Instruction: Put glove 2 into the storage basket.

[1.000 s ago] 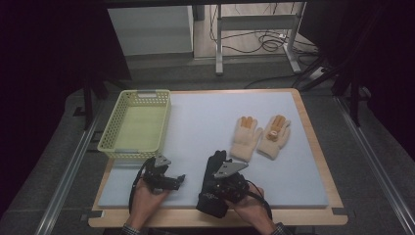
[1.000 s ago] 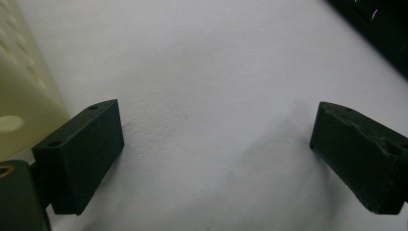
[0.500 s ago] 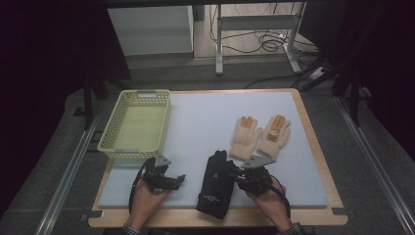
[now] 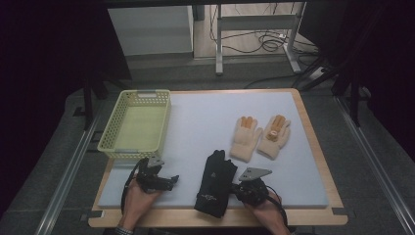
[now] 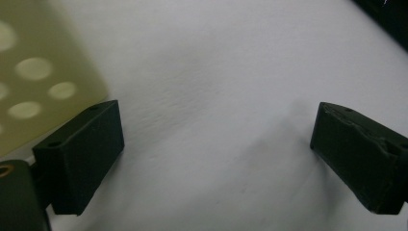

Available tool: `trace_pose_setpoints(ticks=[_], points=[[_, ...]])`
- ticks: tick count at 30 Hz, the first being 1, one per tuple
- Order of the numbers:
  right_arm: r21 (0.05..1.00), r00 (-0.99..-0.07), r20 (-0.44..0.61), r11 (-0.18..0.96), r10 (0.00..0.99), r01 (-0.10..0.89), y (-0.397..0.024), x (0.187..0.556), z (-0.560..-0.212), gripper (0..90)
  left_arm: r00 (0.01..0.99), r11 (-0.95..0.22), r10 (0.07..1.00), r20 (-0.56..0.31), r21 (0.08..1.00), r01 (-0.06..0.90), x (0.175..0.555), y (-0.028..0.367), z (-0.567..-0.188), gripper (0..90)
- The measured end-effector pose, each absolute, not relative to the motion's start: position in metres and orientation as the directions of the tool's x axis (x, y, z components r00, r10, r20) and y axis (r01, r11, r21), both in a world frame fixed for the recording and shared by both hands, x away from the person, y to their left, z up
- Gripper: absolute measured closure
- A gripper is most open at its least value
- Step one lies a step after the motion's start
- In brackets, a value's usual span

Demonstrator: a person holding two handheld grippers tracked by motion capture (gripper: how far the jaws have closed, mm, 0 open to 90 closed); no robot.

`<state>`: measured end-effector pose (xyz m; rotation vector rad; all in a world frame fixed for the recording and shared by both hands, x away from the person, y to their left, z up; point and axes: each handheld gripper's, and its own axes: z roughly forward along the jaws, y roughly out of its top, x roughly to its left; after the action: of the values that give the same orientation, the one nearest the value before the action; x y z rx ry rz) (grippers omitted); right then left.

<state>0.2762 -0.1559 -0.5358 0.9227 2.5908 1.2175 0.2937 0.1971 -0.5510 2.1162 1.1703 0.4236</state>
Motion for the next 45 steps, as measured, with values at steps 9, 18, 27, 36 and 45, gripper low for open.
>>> trace_pose_setpoints(ticks=[9,18,27,36,45], points=[[0.736,-0.804,0.163,0.472,0.572,0.485,-0.132,0.288,-0.538,83.4,0.529,-0.362,0.848,-0.038,0.688,0.629,0.294,0.209,-0.552,3.0],[0.74,-0.805,0.135,0.481,0.578,0.47,-0.1,0.305,-0.539,83.6,0.548,-0.367,0.835,-0.046,0.695,0.618,0.294,0.221,-0.554,3.8],[0.739,-0.818,0.107,0.505,0.565,0.446,-0.075,0.316,-0.54,83.1,0.58,-0.387,0.813,-0.053,0.696,0.605,0.294,0.226,-0.554,5.1],[0.733,-0.806,0.066,0.52,0.589,0.44,-0.092,0.315,-0.535,71.5,0.58,-0.385,0.813,-0.055,0.697,0.605,0.294,0.226,-0.554,5.0],[0.743,-0.719,0.053,0.453,0.693,0.492,-0.157,0.322,-0.528,60.5,0.581,-0.384,0.812,-0.056,0.698,0.605,0.294,0.226,-0.554,4.8]])
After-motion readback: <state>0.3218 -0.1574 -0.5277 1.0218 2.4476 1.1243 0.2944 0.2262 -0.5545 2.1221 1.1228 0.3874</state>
